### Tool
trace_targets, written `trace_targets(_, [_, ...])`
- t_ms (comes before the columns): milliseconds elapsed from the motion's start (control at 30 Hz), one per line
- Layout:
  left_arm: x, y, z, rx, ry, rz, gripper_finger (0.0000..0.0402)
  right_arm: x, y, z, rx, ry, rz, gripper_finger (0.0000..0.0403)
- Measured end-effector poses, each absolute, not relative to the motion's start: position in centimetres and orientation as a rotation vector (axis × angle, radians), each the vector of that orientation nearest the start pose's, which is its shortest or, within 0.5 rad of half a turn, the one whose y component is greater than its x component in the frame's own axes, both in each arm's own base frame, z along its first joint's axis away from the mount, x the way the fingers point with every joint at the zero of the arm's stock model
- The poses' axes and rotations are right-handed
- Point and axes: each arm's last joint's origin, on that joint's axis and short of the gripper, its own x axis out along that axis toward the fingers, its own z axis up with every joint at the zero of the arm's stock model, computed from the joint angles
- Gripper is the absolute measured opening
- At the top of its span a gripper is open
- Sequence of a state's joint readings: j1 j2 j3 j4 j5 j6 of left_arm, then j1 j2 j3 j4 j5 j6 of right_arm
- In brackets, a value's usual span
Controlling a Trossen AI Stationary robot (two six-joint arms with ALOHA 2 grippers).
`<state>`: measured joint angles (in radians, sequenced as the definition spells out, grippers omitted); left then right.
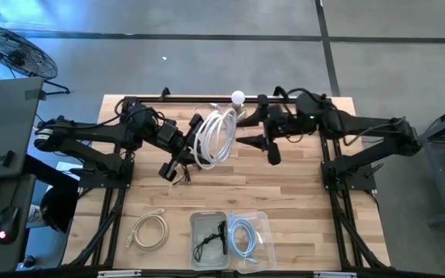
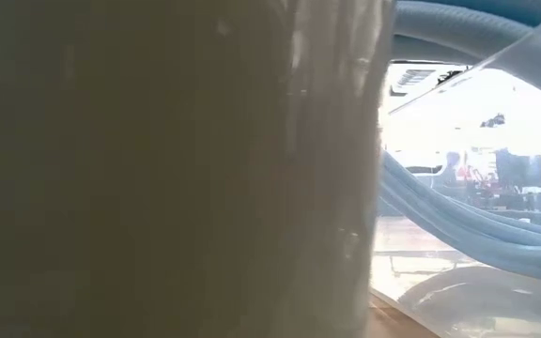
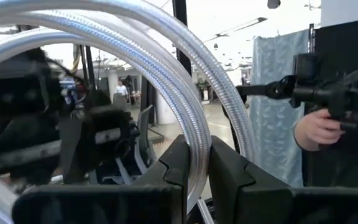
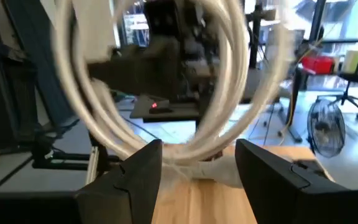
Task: Pick & Place USB Port
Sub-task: Put the white HDMI cable into the transparent bin
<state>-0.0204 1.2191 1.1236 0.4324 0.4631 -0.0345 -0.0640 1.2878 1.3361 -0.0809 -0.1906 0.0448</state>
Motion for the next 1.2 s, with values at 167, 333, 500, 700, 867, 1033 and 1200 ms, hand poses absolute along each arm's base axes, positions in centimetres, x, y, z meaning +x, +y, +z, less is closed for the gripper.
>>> trace_targets(167, [27.4,-1.9,41.4,0.042,-0.317,-0.5,0.0032,29.7,-1.7,41.7,0.052,0.045,0.147,0.0197])
trace_targets(333, [27.8,-1.9,41.1,0.04,-0.312,-0.517,0.0032,30.3,-2.2,41.6,0.049,0.025,0.181,0.0197])
trace_targets(500, [28.1,-2.0,40.8,0.037,-0.302,-0.531,0.0032,30.2,-2.6,41.7,0.047,0.012,0.194,0.0194])
trace_targets(700, [28.3,-2.0,40.7,0.037,-0.301,-0.528,0.0032,30.2,-2.5,41.7,-0.002,0.009,0.2,0.009])
trace_targets(867, [28.3,-1.9,40.6,0.049,-0.299,-0.52,0.0032,30.2,-2.6,41.8,-0.029,-0.004,0.177,0.0021])
trace_targets(1033, [28.3,-1.9,40.6,0.048,-0.296,-0.514,0.0032,30.0,-2.4,42.0,-0.048,-0.016,0.146,0.0012])
trace_targets(1200, [28.0,-1.7,40.6,0.024,-0.263,-0.446,0.0072,28.8,-1.9,42.9,-0.12,-0.033,0.067,0.0012])
